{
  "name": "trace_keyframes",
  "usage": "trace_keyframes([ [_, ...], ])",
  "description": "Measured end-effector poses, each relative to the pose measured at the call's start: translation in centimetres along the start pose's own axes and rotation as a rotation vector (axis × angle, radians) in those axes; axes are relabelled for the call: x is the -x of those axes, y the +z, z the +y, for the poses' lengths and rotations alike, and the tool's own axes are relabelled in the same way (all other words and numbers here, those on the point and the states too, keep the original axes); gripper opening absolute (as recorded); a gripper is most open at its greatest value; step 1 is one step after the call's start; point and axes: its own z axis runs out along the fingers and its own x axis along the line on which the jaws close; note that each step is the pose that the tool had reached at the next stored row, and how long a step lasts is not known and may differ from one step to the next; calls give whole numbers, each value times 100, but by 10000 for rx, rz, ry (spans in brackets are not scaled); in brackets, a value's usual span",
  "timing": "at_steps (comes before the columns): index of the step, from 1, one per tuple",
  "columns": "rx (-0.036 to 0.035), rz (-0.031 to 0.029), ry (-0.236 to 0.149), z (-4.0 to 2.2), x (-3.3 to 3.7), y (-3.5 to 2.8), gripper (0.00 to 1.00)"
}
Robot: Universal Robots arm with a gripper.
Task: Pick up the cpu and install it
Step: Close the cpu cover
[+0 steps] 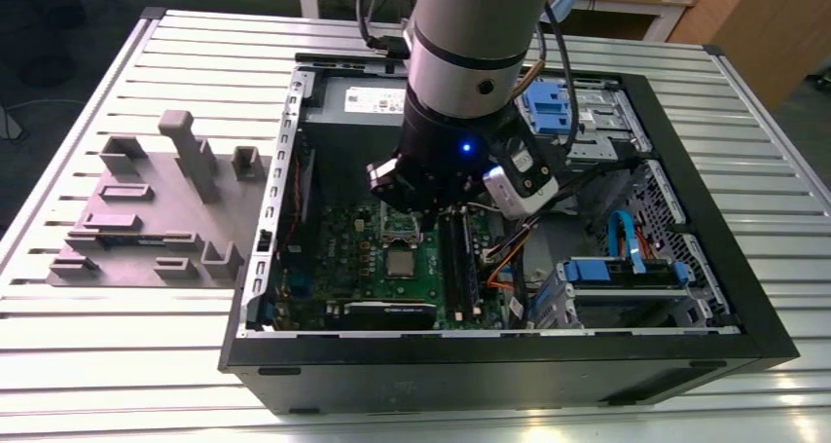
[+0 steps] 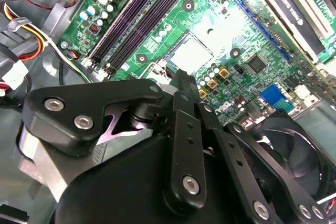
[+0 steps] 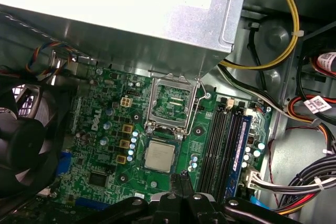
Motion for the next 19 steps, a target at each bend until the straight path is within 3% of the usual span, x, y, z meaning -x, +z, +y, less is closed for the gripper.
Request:
trace_keyframes([
  [5,-4,3,-108,0,1,0,11],
  [19,-70,39,-2423,-1,3,9,11],
])
